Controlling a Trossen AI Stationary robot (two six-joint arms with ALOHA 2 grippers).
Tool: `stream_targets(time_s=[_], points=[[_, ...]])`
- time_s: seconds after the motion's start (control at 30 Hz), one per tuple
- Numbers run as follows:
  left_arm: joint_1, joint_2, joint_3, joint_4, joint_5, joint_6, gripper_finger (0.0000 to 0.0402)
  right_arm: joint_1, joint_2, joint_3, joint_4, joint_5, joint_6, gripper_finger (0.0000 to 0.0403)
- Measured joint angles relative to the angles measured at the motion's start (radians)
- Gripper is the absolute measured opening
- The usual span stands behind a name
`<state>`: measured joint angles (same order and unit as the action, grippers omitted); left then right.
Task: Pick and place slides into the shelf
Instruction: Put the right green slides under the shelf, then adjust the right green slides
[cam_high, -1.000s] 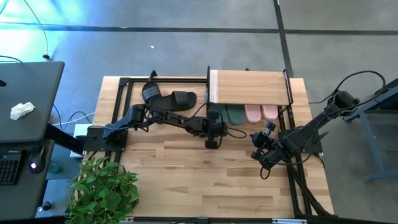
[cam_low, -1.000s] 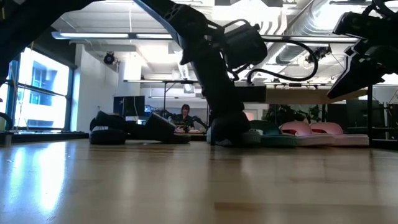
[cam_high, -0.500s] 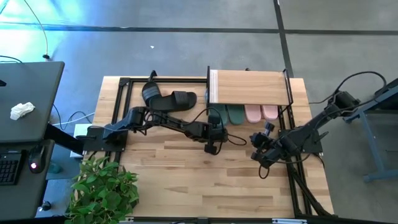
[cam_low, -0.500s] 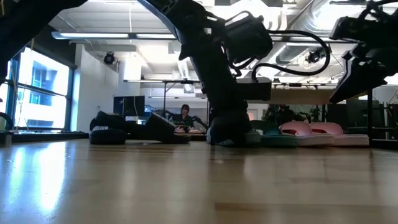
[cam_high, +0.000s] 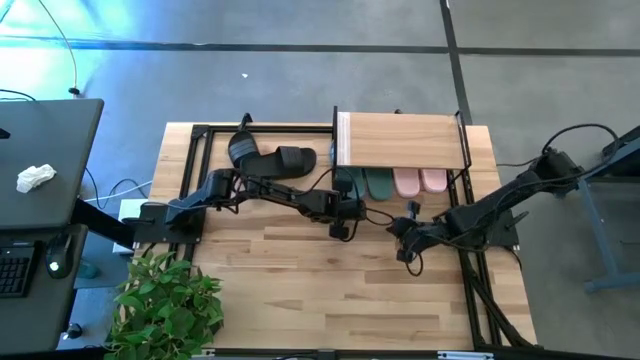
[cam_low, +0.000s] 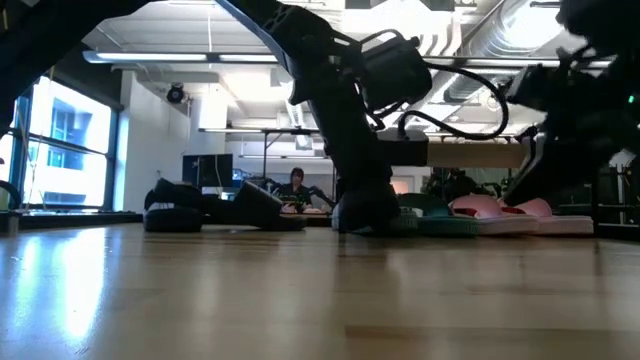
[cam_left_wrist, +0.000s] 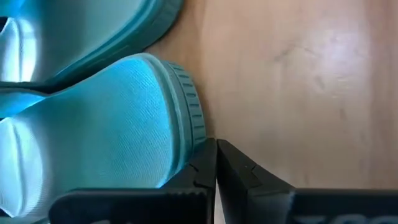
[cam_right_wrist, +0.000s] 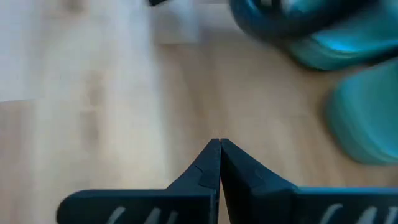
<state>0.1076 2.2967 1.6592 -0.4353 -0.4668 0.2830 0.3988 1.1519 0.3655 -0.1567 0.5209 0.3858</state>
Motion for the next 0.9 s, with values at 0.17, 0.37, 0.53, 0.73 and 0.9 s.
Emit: stream_targets(time_s=[0.17, 0.37, 0.53, 0.73, 0.9], points=[[0.012, 0.000, 0.000, 0.016, -0.020, -0.001, 0.0003, -0.060, 0.000, -0.047, 0.016, 0.060, 0.000, 0.0000], [0.026, 0.001, 0.000, 0.022, -0.018, -0.002, 0.0002, -0.132, 0.000, -0.072, 0.075, 0.049, -0.048, 0.0000], [0.024, 0.001, 0.000, 0.028, -0.021, -0.002, 0.0001, -0.206, 0.001, -0.073, 0.103, 0.024, -0.110, 0.0000], [0.021, 0.001, 0.000, 0.032, 0.008, -0.001, 0.0005, -0.294, 0.001, -0.073, 0.126, -0.032, -0.176, 0.0000], [0.004, 0.001, 0.000, 0.035, 0.011, 0.000, 0.0012, -0.342, 0.001, -0.073, 0.165, -0.072, -0.229, 0.0000]])
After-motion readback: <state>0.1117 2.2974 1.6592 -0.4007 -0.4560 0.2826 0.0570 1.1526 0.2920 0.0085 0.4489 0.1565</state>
